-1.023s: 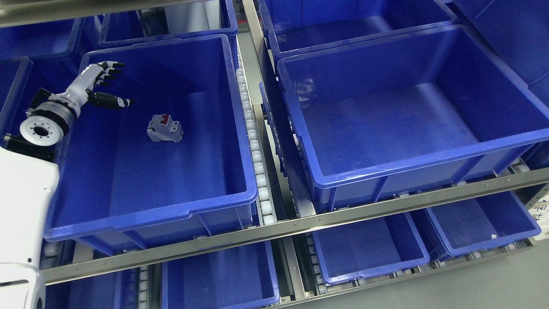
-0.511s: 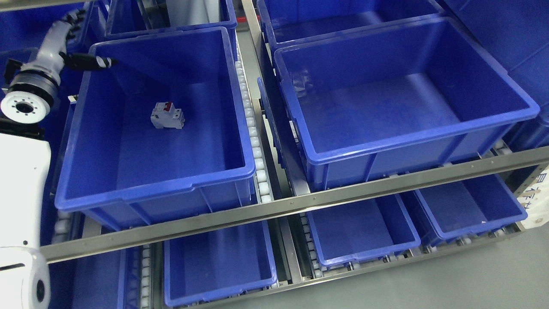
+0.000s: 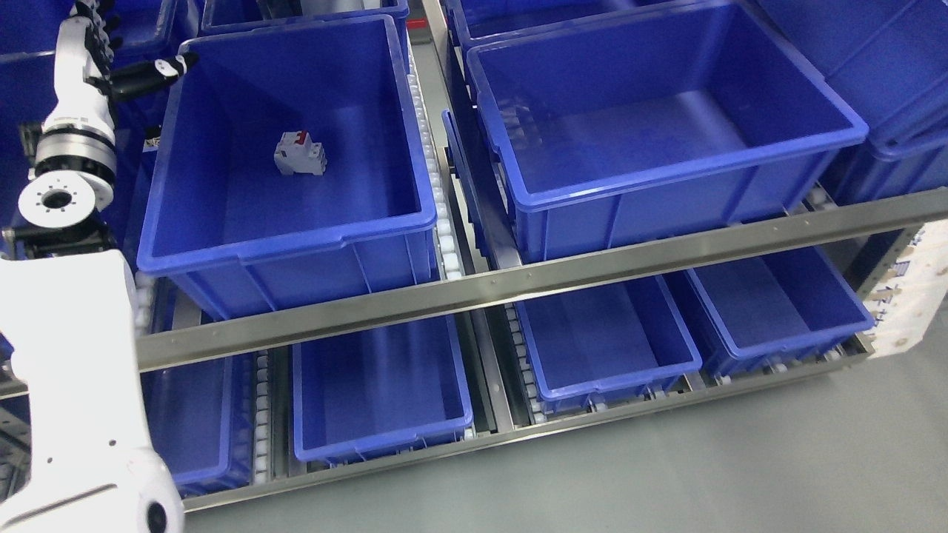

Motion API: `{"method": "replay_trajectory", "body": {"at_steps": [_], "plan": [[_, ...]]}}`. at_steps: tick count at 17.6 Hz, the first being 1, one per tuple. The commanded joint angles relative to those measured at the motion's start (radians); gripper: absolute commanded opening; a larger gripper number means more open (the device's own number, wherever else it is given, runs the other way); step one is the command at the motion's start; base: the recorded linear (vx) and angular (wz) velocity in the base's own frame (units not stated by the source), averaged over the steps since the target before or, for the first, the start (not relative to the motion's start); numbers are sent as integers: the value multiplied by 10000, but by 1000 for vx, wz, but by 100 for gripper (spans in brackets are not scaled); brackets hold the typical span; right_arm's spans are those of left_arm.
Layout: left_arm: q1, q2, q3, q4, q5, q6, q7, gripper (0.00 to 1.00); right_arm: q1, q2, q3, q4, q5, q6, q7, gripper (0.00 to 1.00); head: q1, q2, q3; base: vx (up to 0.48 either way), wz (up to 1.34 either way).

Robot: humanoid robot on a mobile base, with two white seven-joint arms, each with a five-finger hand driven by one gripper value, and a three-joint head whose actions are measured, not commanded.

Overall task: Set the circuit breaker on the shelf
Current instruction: 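Withdraw the open left hand up away from the bin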

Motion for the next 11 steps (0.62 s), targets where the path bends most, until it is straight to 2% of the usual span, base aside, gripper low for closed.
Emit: {"method": "replay_trajectory", "body": {"at_steps": [1, 3, 7, 11], "plan": [[2473, -1158, 305, -4906, 178, 235, 19, 100, -1, -175, 199, 0, 0, 555, -1, 100, 0, 0, 0, -265, -24], [3012, -1158, 381, -5258, 193, 235, 19, 100, -1, -175, 199, 0, 0, 555, -1, 100, 0, 0, 0, -292, -72], [3107, -1158, 413, -5459, 178, 327, -27, 100, -1, -175, 199, 0, 0, 555, -1, 100, 0, 0, 0, -224, -116], [3137, -1158, 458, -5474, 178, 327, -27, 100, -1, -175, 199, 0, 0, 555, -1, 100, 0, 0, 0, 34, -262]]}}
